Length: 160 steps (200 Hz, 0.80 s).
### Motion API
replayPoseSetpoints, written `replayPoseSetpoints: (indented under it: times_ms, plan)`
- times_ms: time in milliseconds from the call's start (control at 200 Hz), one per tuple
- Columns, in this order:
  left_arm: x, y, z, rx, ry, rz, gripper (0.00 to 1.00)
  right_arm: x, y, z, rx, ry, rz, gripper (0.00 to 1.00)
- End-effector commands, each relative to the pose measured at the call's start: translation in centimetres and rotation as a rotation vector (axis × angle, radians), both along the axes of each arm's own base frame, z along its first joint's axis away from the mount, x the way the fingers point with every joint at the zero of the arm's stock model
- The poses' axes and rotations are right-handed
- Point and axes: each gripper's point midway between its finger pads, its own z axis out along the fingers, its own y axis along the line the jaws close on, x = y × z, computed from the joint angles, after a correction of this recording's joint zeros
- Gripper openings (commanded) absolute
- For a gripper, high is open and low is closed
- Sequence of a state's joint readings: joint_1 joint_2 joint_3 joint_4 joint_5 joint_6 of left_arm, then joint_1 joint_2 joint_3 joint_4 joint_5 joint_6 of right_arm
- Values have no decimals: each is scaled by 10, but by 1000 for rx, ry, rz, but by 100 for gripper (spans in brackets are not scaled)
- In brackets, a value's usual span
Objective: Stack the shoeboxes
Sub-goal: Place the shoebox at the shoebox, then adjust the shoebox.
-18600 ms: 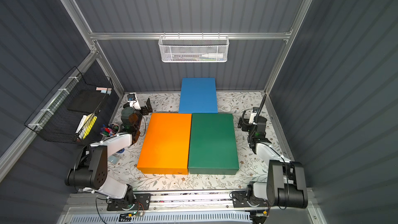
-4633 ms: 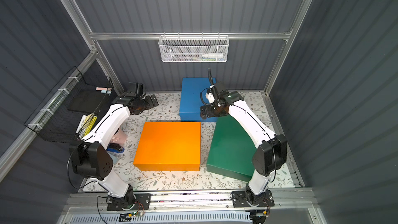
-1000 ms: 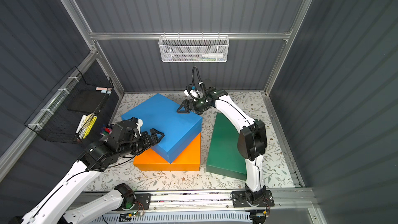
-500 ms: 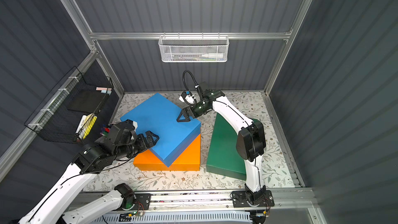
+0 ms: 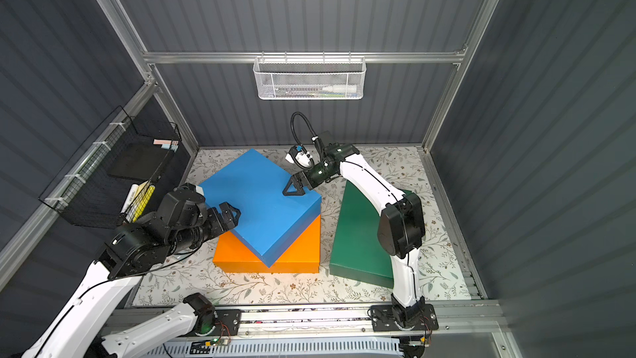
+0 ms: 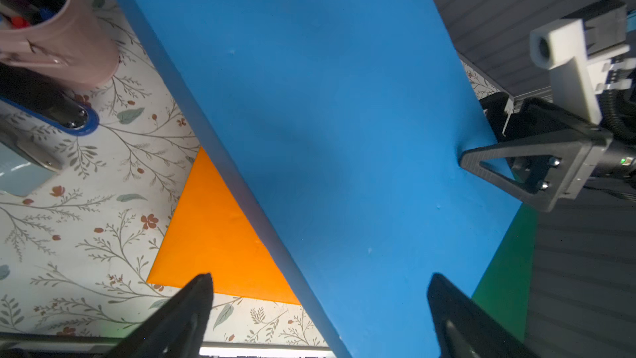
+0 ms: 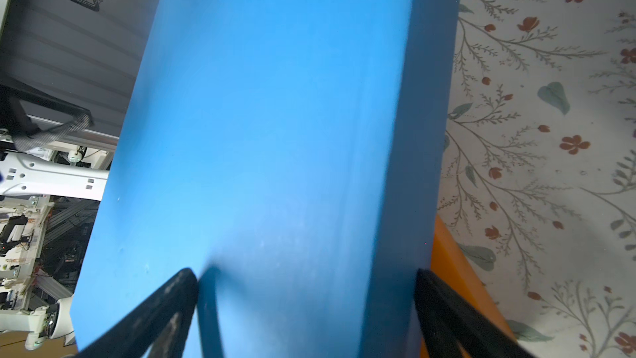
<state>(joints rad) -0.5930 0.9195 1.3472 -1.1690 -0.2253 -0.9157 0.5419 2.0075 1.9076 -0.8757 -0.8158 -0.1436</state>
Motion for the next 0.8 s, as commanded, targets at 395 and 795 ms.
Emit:
replayPoseSetpoints:
  times_ms: [395, 795]
  plan:
    - [123, -52, 74, 336, -300, -232, 100, -8, -18, -39, -162, -22, 21, 99]
    - [241, 42, 27, 250, -241, -206, 100, -9, -15, -28, -143, -51, 19, 99]
